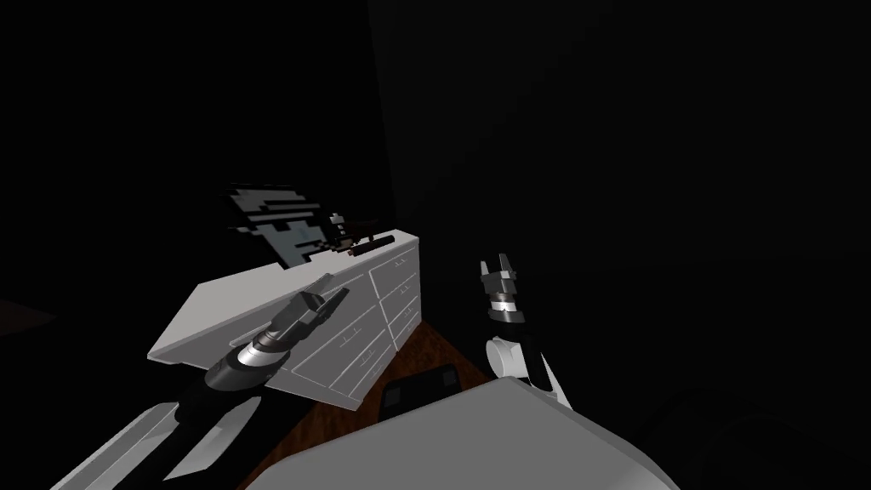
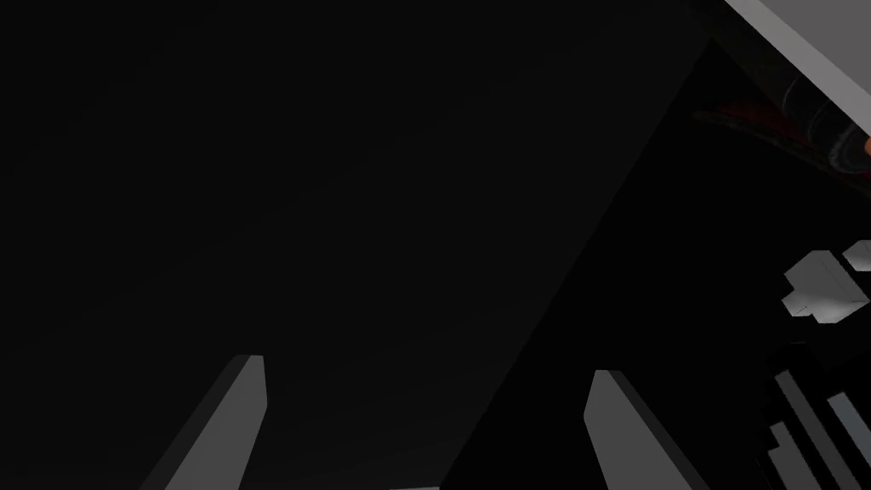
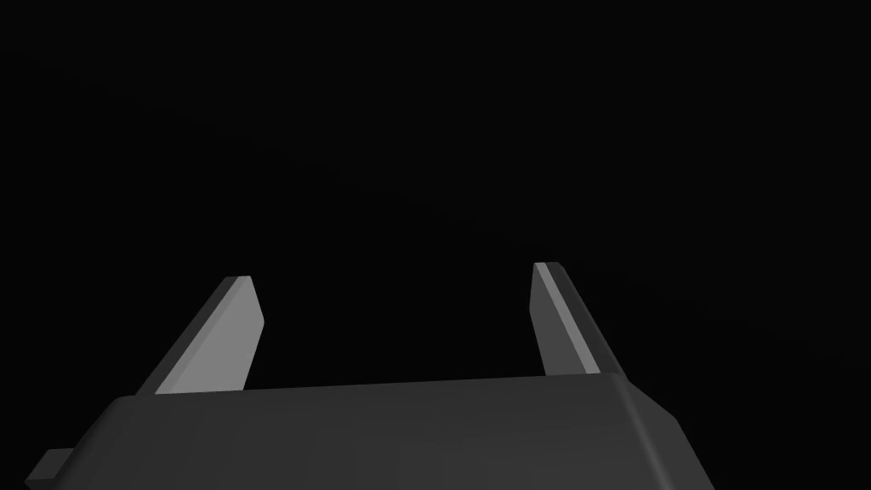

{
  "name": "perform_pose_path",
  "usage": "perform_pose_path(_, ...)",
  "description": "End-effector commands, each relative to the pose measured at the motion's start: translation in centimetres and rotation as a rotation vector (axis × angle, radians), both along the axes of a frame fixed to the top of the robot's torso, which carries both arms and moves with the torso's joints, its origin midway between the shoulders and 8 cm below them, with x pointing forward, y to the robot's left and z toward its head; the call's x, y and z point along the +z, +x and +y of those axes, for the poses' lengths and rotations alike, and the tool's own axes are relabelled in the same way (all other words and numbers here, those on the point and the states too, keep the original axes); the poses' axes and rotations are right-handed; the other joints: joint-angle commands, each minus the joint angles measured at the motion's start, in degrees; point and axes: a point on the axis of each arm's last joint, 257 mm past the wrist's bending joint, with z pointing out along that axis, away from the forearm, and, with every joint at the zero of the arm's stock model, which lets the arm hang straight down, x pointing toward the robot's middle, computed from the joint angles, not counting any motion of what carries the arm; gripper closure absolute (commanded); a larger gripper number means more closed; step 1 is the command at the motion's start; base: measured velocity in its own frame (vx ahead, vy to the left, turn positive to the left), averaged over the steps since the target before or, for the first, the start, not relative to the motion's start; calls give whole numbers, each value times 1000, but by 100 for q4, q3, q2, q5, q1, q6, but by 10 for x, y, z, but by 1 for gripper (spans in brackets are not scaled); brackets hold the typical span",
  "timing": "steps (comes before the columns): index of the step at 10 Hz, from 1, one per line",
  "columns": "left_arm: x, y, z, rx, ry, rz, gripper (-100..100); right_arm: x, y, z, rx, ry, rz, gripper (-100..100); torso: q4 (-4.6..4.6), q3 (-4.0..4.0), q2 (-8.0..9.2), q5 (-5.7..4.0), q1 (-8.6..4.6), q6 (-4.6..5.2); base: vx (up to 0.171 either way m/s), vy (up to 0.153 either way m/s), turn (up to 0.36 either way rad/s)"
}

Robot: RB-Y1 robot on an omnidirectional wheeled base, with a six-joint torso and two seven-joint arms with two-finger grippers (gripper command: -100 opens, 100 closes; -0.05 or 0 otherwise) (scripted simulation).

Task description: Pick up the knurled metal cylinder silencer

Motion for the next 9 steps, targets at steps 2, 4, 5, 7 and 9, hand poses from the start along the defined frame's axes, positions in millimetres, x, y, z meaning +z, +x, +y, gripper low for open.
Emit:
perform_pose_path(2,-11,3,0,-7,139,-19,-100,0,0,0,0,0,0,0,0,2,5,0,-3,5,-52,-25,-184)
perform_pose_path(4,-22,5,2,-6,252,-45,-100,0,0,0,0,0,0,0,-1,-2,-4,0,1,-1,-28,-20,-101)
perform_pose_path(5,-22,5,2,-17,277,-43,-100,0,0,0,0,0,0,0,-1,-2,-1,0,-4,5,-56,-24,-147)
perform_pose_path(7,-33,7,6,-20,394,-72,-100,0,0,0,0,0,0,0,0,0,-1,1,2,-1,-40,-14,-124)
perform_pose_path(9,-34,7,6,-39,436,-69,-100,0,0,0,0,0,0,0,1,2,3,0,-2,0,-35,-22,-63)
